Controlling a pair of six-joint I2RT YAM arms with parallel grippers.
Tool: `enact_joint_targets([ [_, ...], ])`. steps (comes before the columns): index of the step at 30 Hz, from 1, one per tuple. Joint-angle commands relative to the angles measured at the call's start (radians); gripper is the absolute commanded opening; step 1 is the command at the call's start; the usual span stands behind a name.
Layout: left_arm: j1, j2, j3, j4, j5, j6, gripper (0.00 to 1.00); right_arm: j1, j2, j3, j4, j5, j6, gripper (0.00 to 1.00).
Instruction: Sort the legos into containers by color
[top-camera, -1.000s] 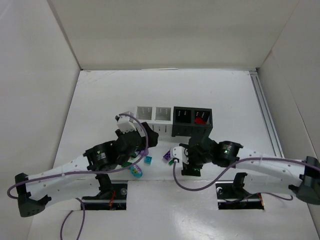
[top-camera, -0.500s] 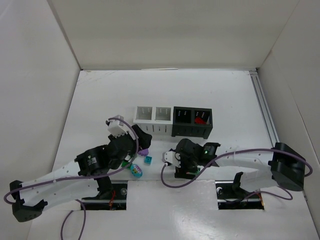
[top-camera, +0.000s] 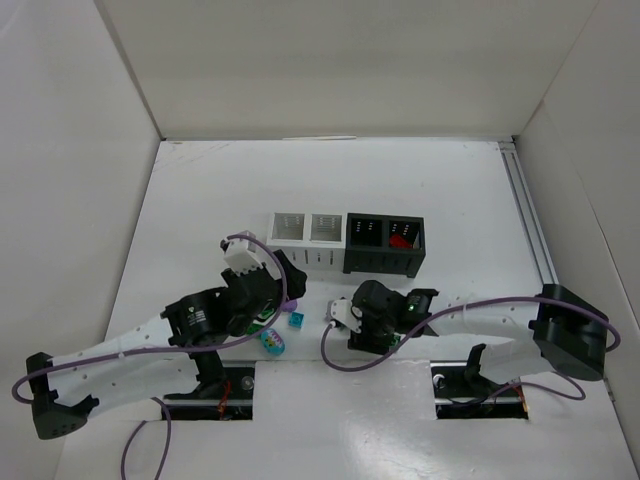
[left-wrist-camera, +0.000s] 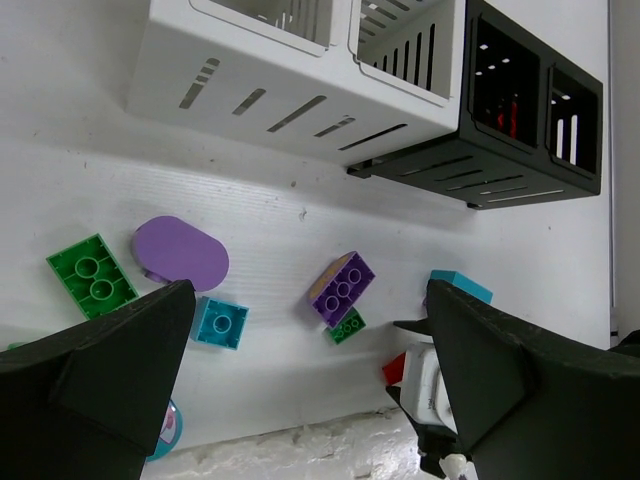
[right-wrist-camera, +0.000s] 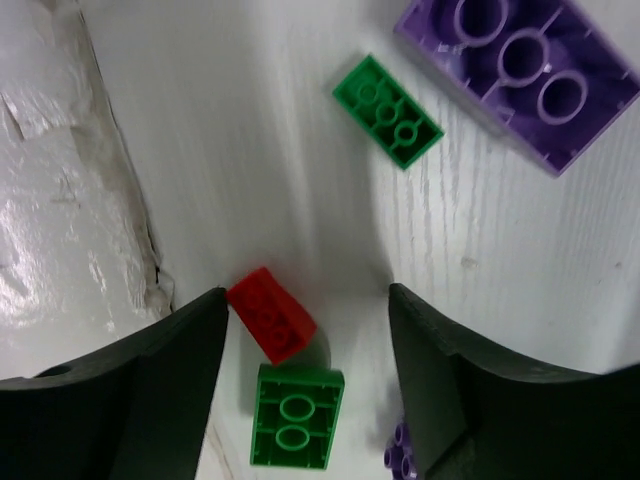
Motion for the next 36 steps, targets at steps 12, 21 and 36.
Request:
enact_joint_targets([
  [12, 0.003, 0.011, 0.033, -0.008, -0.038, -0.01, 1.0, 0.007, -0.02, -0.043, 0.0, 0.057, 0.054, 0.64],
  [21, 0.003, 0.04, 0.042, -0.008, -0.047, -0.001, 1.0, 0.036, -0.02, -0.016, -0.077, 0.102, 0.094, 0.6],
  [36, 0.003, 0.049, 0.044, 0.002, -0.037, 0.023, 1.0, 0.056, -0.055, 0.039, 0.023, 0.083, 0.056, 0.18],
])
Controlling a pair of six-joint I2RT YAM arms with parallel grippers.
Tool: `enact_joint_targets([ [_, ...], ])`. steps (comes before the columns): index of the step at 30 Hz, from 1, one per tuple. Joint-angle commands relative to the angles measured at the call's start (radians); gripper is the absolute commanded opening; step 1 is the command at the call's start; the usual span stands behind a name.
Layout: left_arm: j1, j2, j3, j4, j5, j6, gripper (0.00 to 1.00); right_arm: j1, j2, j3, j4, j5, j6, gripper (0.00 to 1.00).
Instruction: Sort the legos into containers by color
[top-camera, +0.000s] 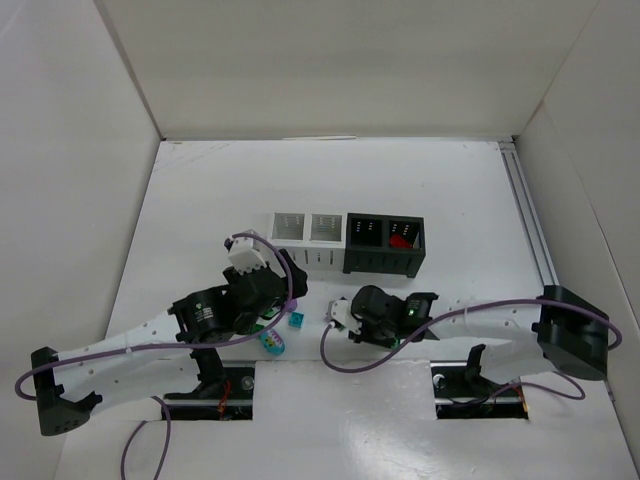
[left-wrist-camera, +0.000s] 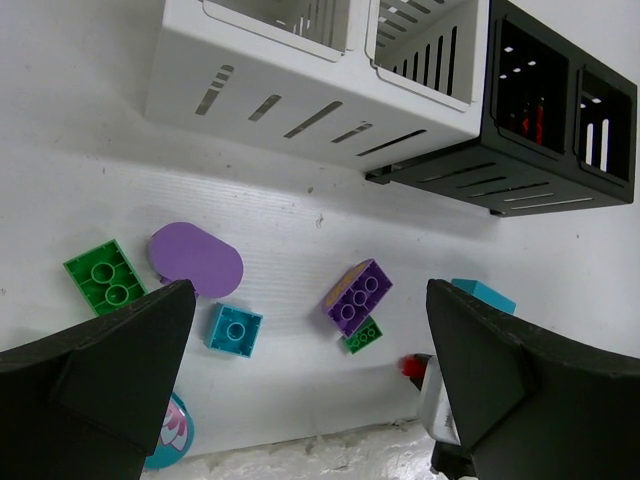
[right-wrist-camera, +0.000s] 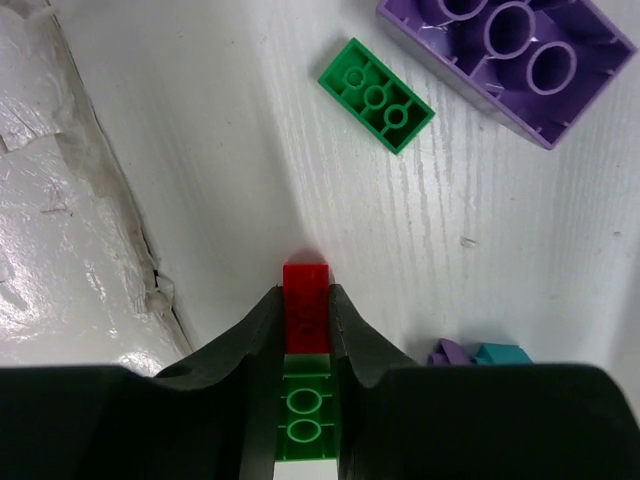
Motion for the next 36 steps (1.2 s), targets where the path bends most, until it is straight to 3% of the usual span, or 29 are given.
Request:
enact_joint_targets([
  [1, 0.003, -0.003, 0.032, 0.008, -0.008, 0.02, 1.0, 0.011, -0.06, 0.057, 0.016, 0.004, -0.03, 0.18],
  [4, 0.003, -0.003, 0.032, 0.018, 0.001, 0.03, 1.0, 0.011, -0.105, 0.115, -0.019, 0.004, -0.065, 0.12],
  [8, 0.003, -0.012, 0.032, 0.018, 0.01, 0.056, 1.0, 0.0, -0.136, 0.213, -0.099, 0.069, -0.084, 0.12],
  [15, 0.003, 0.029, 0.012, 0.113, 0.09, 0.149, 1.0, -0.272, -0.193, 0.382, -0.151, 0.142, -0.199, 0.12],
  [17, 0.026, 0.057, 0.002, 0.174, 0.156, 0.187, 1.0, -0.381, -0.193, 0.407, -0.151, 0.104, -0.226, 0.12],
  [22, 0.057, 0.129, 0.002, 0.284, 0.311, 0.33, 1.0, -0.517, -0.162, 0.453, -0.151, 0.083, -0.249, 0.12],
  [27, 0.057, 0.169, -0.007, 0.36, 0.372, 0.435, 1.0, -0.601, -0.13, 0.453, -0.119, 0.041, -0.258, 0.2],
  [31, 0.057, 0.227, 0.003, 0.346, 0.383, 0.445, 1.0, -0.632, -0.119, 0.453, -0.11, 0.011, -0.258, 0.33],
  [36, 0.057, 0.327, 0.003, 0.337, 0.429, 0.436, 1.0, -0.632, -0.142, 0.433, -0.11, -0.003, -0.272, 0.68],
])
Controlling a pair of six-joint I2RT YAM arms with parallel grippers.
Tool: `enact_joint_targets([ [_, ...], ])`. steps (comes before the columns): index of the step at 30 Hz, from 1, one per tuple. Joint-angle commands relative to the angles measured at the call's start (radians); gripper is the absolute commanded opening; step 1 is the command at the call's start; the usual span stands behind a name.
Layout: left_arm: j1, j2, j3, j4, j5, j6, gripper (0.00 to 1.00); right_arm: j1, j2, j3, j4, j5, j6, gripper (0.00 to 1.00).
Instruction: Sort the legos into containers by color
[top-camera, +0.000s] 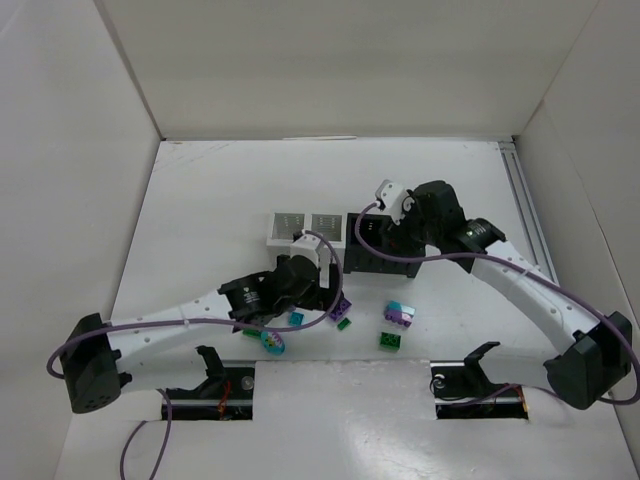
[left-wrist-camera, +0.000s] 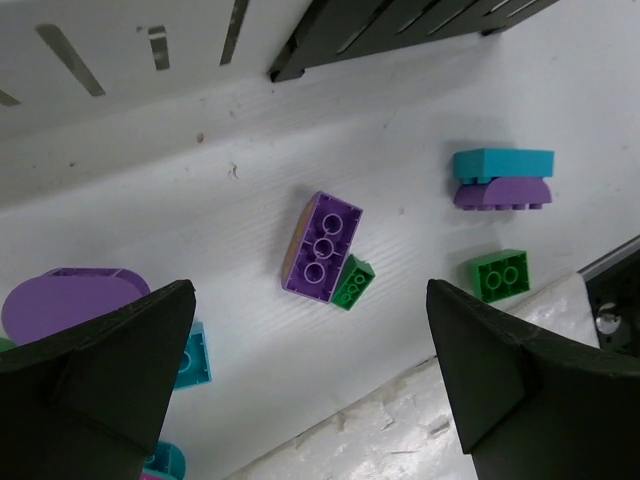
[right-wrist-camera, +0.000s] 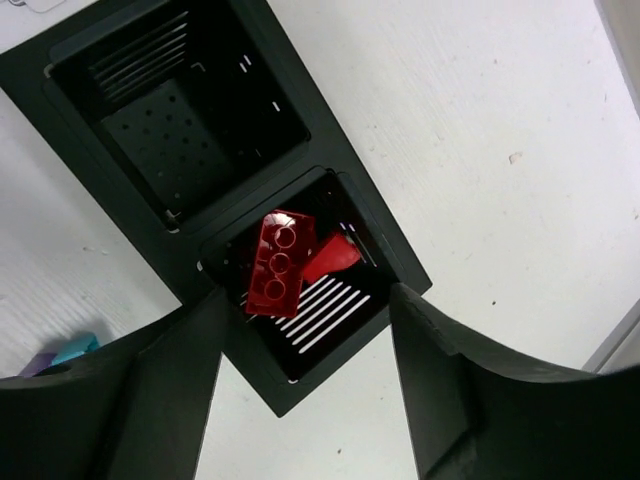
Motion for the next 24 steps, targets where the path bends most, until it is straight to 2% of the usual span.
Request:
enact_joint_targets([
  [1, 0.005, 0.052, 0.007, 0.022, 0.04, 0.022, 1.0, -0.001, -0.029, 0.005, 0.026, -0.031, -0.009, 0.71],
  [2, 0.005, 0.067, 0.007, 0.022, 0.04, 0.022, 1.0, -0.001, -0.048, 0.005, 0.036, -0.031, -0.009, 0.76],
  [10, -0.008, 0.187, -0.011, 0.173, 0.112, 0.114, 0.98, -0.01, -0.152, -0.055, 0.036, -0.052, -0.029, 0.79],
  [12, -0.028, 0.239, -0.002, 0.173, 0.056, 0.114, 0.94, -0.01, -0.163, -0.066, 0.023, -0.052, -0.029, 0.79],
  [15, -0.038, 0.312, 0.037, 0.157, -0.021, 0.088, 0.93, -0.01, -0.192, -0.087, 0.023, -0.063, -0.029, 0.79],
  [24, -0.057, 0.447, 0.084, 0.167, -0.052, 0.077, 0.83, -0.038, -0.259, -0.115, 0.014, -0.072, -0.039, 0.79],
])
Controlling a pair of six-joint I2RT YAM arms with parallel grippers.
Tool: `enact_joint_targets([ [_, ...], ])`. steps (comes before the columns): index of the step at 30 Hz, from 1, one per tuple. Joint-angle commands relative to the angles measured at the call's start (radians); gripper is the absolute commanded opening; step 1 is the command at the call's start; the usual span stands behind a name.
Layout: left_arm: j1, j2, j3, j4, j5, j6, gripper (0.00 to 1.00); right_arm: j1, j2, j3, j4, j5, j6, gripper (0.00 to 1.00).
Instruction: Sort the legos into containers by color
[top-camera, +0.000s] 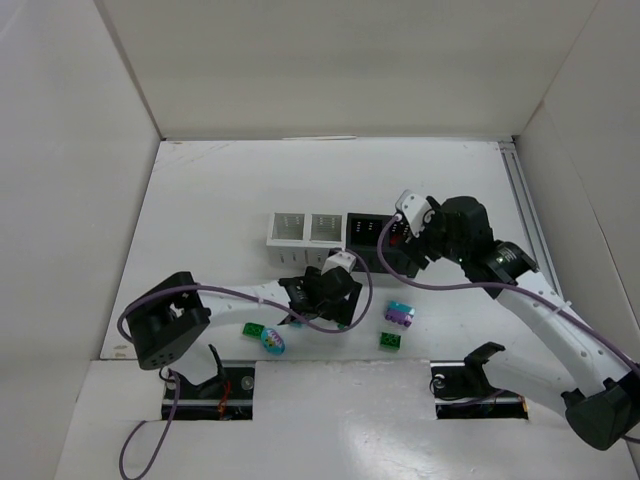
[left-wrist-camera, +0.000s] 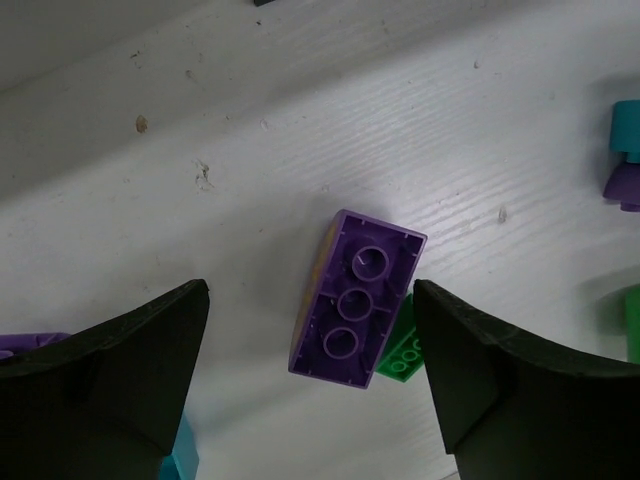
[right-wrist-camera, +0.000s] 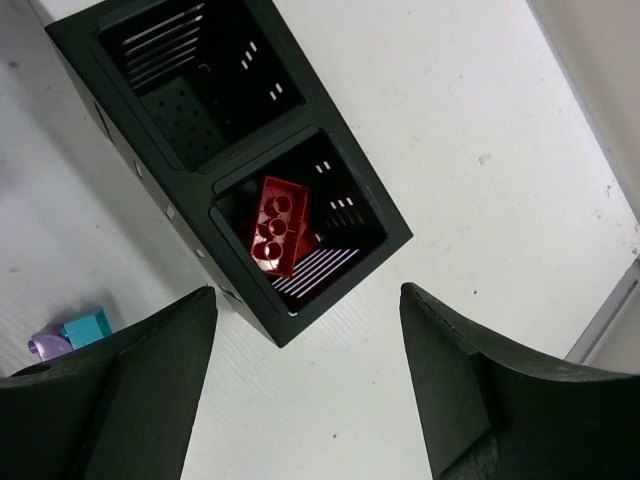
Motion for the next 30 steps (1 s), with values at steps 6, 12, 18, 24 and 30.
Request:
enact_joint_targets([
  [6, -0.016, 0.03, 0.055, 0.039, -0.036, -0.002, 0.69, -0.02, -0.041, -0.024, 0.018, -0.028, -0.009, 0.79],
  [12, -0.049, 0.087, 0.081, 0.001, -0.056, -0.021, 0.46, -0.038, -0.07, -0.024, 0.008, -0.018, -0.009, 0.8],
  [18, -0.07, 0.025, 0.116, -0.055, -0.077, -0.048, 0.28, -0.049, -0.148, -0.015, -0.024, 0.009, 0.034, 0.81],
  [24, -0.07, -0.088, 0.24, -0.145, -0.115, -0.026, 0.25, -0.058, -0.225, -0.035, -0.125, 0.044, 0.066, 0.84],
  [30, -0.014, -0.161, 0.302, -0.009, -0.153, 0.104, 0.29, -0.058, -0.277, -0.102, -0.194, -0.165, 0.048, 0.84],
])
